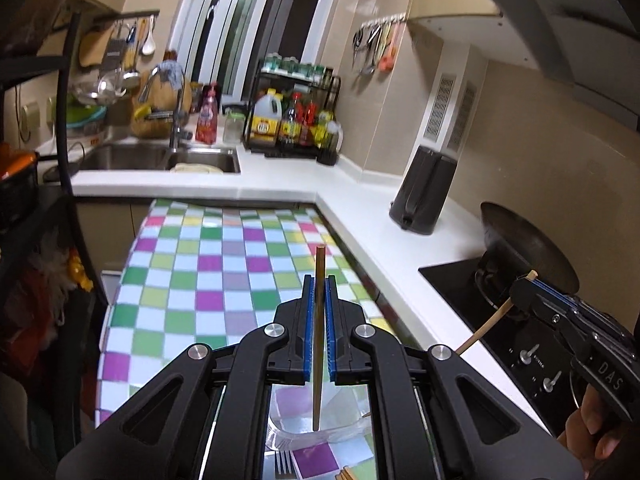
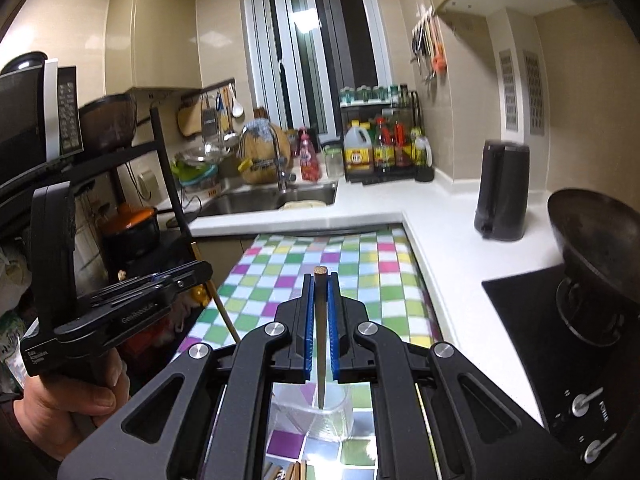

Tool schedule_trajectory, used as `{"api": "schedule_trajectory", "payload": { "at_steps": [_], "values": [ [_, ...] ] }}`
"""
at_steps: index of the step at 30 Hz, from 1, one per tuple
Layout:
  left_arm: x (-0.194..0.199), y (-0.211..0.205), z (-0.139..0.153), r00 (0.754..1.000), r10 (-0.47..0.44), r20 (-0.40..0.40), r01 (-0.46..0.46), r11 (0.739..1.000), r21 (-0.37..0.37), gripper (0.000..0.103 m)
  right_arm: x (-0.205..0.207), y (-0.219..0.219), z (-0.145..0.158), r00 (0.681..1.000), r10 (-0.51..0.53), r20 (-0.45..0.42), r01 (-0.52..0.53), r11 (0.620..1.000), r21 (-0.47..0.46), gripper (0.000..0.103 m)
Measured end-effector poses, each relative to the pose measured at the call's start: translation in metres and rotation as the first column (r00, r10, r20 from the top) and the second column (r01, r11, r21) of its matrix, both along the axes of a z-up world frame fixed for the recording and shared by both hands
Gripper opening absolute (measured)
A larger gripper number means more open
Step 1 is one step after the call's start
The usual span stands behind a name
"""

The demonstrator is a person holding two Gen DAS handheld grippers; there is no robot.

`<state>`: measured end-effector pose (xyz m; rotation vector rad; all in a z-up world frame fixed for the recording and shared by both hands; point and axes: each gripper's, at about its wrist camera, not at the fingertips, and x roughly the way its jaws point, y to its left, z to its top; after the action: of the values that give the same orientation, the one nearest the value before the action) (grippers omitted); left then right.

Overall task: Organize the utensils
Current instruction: 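Open both tools to drop the chopsticks into the container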

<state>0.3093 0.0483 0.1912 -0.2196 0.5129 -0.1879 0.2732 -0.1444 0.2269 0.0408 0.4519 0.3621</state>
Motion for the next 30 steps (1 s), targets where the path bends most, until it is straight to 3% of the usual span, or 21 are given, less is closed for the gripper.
{"api": "schedule_trajectory", "payload": {
  "at_steps": [9, 13, 14, 16, 17, 25, 30],
  "values": [
    [0.015, -0.007, -0.034, 0.996, 0.008, -0.09, -0.007, 1.0, 0.016, 0.006, 0.014, 0.011, -0.043, 0.994, -0.007, -0.105, 0.001, 0.999, -0.053, 0.011],
    [0.012, -0.007, -0.029, 0.996, 0.03, -0.084, -0.027, 0.999, 0.047, 0.008, 0.012, 0.007, -0.043, 0.994, -0.037, -0.102, 0.031, 0.998, -0.064, 0.034],
    [0.009, -0.006, -0.024, 0.996, 0.038, -0.075, -0.034, 0.998, 0.052, 0.012, 0.01, 0.006, -0.041, 0.995, -0.046, -0.094, 0.04, 0.997, -0.072, 0.038],
    [-0.001, -0.005, -0.014, 0.997, 0.063, -0.043, -0.061, 0.996, 0.059, 0.057, 0.006, 0.005, -0.037, 0.995, -0.056, -0.077, 0.049, 0.995, -0.083, 0.041],
    [-0.007, -0.004, -0.008, 0.997, 0.078, -0.02, -0.076, 0.995, 0.065, 0.061, 0.002, 0.004, -0.033, 0.996, -0.059, -0.069, 0.053, 0.995, -0.084, 0.041],
    [-0.061, -0.006, 0.033, 0.986, 0.141, 0.089, -0.151, 0.981, 0.119, 0.068, -0.045, -0.005, -0.002, 0.994, -0.092, 0.051, 0.096, 0.993, -0.074, 0.05],
    [-0.102, -0.011, 0.034, 0.98, 0.164, 0.116, -0.18, 0.973, 0.146, 0.076, -0.088, -0.014, 0.005, 0.987, -0.104, 0.126, 0.112, 0.992, -0.056, 0.05]
  ]
}}
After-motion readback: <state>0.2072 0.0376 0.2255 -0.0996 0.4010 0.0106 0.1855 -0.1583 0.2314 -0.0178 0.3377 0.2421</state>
